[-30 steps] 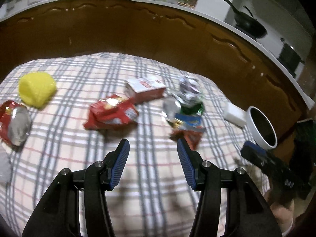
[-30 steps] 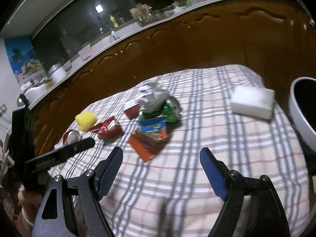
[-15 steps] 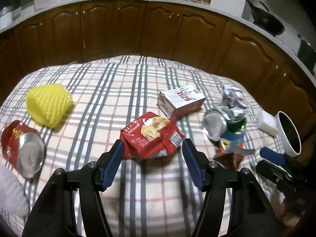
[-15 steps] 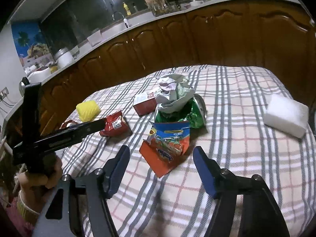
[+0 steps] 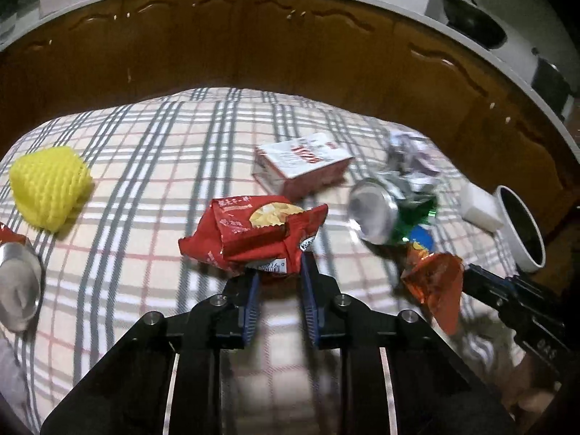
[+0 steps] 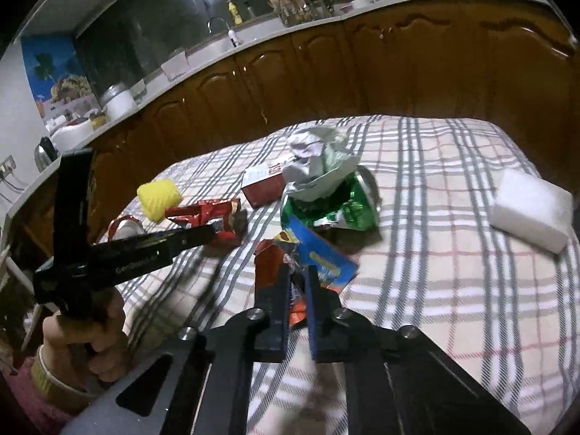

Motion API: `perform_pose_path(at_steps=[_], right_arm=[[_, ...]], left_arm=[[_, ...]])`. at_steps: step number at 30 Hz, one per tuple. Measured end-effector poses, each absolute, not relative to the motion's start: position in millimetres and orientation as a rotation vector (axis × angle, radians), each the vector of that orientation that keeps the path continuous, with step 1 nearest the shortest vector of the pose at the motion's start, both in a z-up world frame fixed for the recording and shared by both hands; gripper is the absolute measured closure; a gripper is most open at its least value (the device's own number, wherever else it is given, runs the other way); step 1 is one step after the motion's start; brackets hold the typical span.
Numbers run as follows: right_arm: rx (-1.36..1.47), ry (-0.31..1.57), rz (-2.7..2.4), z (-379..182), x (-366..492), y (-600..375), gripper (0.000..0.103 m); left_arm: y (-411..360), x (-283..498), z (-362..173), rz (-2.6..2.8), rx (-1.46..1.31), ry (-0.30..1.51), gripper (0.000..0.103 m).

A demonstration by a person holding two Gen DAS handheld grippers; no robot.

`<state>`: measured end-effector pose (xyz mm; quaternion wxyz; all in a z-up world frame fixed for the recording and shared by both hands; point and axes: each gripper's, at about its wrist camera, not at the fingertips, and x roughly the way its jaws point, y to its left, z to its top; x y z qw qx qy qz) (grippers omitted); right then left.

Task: Collect trash
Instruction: 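Grasp the red snack wrapper with the left tool while the right tool grasps the orange wrapper, then carry both wrappers over the white bowl and release them inside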

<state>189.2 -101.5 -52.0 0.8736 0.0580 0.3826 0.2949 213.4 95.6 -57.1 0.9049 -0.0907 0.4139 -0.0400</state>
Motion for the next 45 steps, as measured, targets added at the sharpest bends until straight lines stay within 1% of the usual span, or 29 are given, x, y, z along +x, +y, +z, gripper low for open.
perform_pose_path(at_steps=[2, 14, 28, 45], right_arm=[[0.140, 0.790, 0.610, -47, 184, -111, 0.101], [0.216, 0.751, 0.518, -32, 156, -178, 0.101], [0.289, 0.691, 0.366, -20, 145, -258, 0.101], [0.355, 0.629, 0.208, -12, 139, -341, 0.101]], left_arm=[[88, 207, -53, -0.109, -0.197, 0.851, 0.084], [13, 176, -26, -0.300, -0.182, 0.825, 0.084], [-68, 184, -12, -0.454, -0.133, 0.823, 0.084], [-146, 207, 3, -0.572, -0.066, 0.815, 0.084]])
